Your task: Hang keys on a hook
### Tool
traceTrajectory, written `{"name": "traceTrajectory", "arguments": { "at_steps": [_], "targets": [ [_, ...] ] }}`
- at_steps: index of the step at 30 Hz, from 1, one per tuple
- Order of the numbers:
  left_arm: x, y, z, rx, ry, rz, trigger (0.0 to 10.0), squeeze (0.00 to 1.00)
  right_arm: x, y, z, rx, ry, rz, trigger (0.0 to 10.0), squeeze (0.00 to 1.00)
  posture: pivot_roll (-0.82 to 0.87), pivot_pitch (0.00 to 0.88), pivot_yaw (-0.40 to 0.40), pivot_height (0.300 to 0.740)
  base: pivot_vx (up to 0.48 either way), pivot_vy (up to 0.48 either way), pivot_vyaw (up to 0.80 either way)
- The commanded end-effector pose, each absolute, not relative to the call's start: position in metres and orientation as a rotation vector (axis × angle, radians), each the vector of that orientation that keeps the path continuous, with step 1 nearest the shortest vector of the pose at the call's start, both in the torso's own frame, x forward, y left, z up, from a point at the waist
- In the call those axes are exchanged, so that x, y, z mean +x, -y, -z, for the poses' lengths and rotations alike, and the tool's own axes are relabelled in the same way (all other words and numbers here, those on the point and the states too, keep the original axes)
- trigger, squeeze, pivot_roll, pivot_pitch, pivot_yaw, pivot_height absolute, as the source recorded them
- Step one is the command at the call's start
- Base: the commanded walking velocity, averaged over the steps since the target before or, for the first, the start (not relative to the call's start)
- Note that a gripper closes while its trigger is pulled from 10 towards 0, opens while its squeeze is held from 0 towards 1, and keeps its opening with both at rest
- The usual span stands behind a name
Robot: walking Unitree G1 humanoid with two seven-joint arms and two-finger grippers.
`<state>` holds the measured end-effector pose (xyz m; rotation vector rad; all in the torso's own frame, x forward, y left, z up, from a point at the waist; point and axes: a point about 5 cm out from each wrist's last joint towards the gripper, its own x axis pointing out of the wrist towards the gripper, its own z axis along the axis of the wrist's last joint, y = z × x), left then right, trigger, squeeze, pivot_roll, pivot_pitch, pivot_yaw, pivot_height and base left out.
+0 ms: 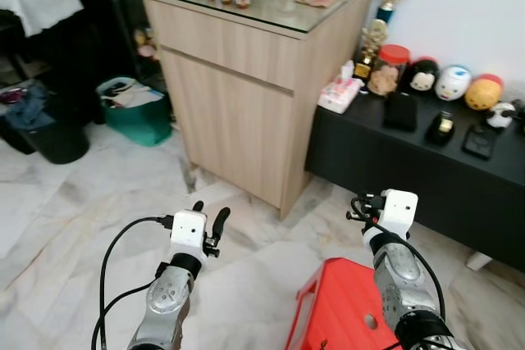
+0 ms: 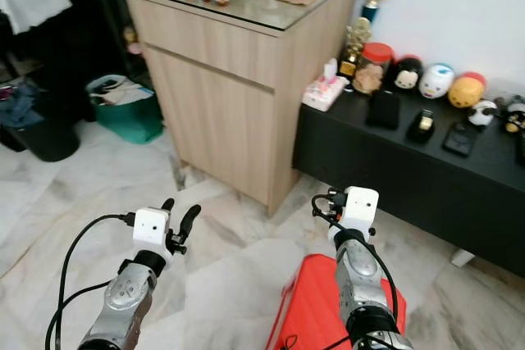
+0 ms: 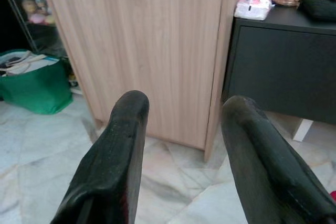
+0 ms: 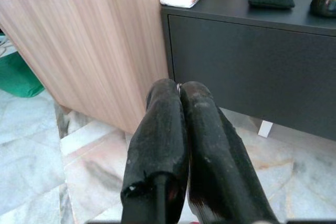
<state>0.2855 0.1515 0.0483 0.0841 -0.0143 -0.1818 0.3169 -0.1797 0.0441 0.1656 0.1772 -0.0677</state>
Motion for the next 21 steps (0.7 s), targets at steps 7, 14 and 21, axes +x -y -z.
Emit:
{"name": "traceTrajectory", "arguments": {
  "at_steps": [7,14,21],
  "targets": [
    [0.2859,-0.1501,-0.0506,0.064,0.013,0.183,10.0,0.00,0.3189,0.1848,-0.0480,0.182,-0.170,0.093,10.0,0.00,0.01,0.000,-0.024,0.740,0.000,0.000,-0.20],
    [0.2853,-0.1493,-0.0513,0.059,0.012,0.185,10.0,0.00,0.3224,0.1807,-0.0521,0.170,-0.168,0.072,10.0,0.00,0.01,0.000,-0.026,0.740,0.000,0.000,0.00],
    [0.2847,-0.1491,-0.0513,0.053,0.012,0.183,10.0,0.00,0.3234,0.1795,-0.0541,0.175,-0.156,0.068,10.0,0.00,0.01,0.000,-0.031,0.740,-0.035,0.000,0.00]
  ]
}}
